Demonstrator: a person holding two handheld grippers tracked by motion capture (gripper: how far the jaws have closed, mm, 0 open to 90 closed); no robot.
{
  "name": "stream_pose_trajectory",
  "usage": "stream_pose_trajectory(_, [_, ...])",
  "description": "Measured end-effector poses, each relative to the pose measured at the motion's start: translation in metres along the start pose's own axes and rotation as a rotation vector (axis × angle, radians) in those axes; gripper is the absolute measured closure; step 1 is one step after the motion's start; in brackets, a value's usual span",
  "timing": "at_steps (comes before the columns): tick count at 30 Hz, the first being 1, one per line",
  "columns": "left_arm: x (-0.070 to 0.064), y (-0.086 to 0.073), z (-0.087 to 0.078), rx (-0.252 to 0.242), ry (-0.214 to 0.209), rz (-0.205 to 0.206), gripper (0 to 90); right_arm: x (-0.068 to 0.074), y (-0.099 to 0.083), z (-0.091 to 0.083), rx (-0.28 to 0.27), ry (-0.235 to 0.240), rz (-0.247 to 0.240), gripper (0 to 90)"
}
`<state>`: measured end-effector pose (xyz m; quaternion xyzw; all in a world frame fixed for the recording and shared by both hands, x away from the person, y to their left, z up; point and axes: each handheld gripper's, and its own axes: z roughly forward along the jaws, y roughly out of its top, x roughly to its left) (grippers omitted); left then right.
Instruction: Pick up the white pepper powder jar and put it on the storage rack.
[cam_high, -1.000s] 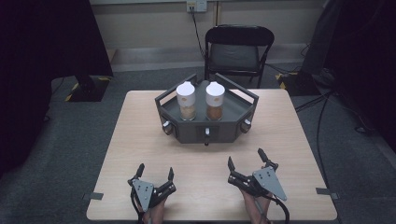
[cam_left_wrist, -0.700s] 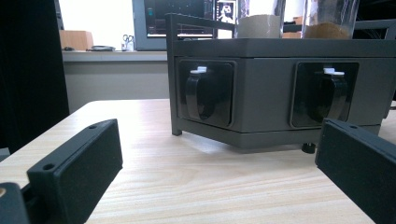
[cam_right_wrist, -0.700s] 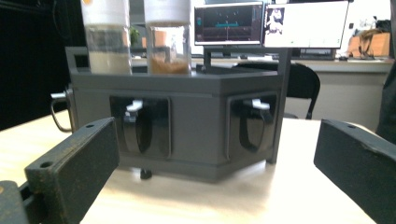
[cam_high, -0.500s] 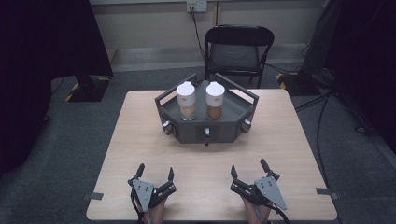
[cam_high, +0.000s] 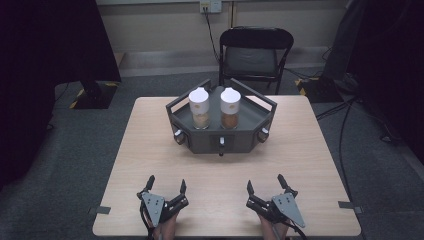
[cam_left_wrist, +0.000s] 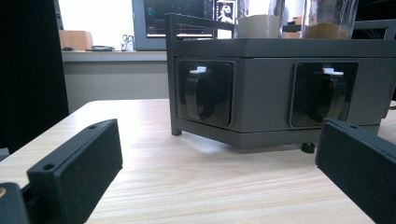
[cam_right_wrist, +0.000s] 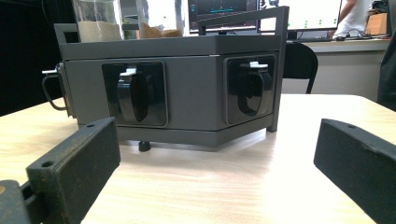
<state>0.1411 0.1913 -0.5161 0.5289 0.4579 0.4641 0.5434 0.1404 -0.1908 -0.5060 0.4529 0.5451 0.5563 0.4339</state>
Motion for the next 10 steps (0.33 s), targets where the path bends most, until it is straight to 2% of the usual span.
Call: stream_pose_trajectory(10, [0.0001,0.0002,0.0001,0.001,0.000,0.000,0.0,0.0017,-0.0026,-0.0001,-0.005,-0.003,-0.008,0.0])
